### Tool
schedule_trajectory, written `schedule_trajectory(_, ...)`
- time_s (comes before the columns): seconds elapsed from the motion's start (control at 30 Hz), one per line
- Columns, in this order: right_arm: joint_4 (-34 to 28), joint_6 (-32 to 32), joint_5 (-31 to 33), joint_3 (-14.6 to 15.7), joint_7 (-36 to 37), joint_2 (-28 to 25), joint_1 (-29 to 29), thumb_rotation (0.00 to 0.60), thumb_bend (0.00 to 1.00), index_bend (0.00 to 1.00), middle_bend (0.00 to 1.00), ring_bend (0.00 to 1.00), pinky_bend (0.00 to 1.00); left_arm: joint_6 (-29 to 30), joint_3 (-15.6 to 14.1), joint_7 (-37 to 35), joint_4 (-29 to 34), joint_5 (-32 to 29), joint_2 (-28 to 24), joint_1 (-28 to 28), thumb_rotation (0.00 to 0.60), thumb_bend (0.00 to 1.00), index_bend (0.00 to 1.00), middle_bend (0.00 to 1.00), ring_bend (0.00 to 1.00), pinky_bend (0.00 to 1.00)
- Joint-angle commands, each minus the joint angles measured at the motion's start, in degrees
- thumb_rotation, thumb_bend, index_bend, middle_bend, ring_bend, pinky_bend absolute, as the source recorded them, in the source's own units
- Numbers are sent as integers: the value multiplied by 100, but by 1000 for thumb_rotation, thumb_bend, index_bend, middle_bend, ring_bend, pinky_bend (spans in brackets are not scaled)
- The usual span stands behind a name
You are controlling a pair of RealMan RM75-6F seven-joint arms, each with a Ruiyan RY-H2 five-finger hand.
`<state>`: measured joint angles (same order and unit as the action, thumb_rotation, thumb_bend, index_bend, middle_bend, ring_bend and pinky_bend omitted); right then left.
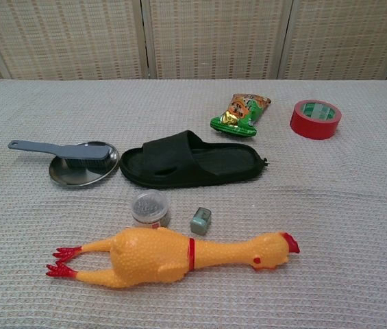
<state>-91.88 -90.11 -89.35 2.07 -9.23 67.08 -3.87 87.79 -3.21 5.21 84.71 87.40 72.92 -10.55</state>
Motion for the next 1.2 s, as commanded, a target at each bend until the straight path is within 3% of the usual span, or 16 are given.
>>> schedule_trajectory(0.03,-4,43,-10,-15,-8,10,-2,600,227,0,0,0,0,-56,36,4,-17,97,31,-43,600,400,0,0,2,215)
schedule_trajectory(0.17,0,98,-4,-20,-30,17,-7,600,226,0,0,0,0,-195,96,141,-17,111,61,-142,600,401,0,0,147,419)
schedule_trajectory(0.27,-5,179,11,-43,-41,34,-29,600,227,0,0,0,0,-687,285,330,20,116,116,-532,600,401,0,0,483,761)
schedule_trajectory(0.33,5,277,39,-53,-72,61,-52,600,227,0,0,0,0,-1398,533,628,17,-112,145,-1000,600,401,0,16,551,828)
schedule_trajectory(0.4,21,434,117,-69,-122,91,-95,600,227,0,0,0,0,-2188,938,1106,-290,-574,442,-1576,600,401,3,49,591,866)
schedule_trajectory(0.53,25,575,179,-89,-132,101,-125,600,228,0,0,0,0,-2634,1168,1530,-740,-904,863,-1983,600,398,35,114,663,924)
schedule_trajectory(0.73,55,528,206,-153,-186,142,-85,600,228,0,0,0,0,-3182,1258,1751,-1357,-1281,1303,-2363,600,398,46,98,675,936)
schedule_trajectory(1.2,-24,735,233,-152,-260,130,-104,600,228,0,0,0,0,-3442,1213,2001,-2047,-1533,1910,-2728,600,396,141,153,682,948)
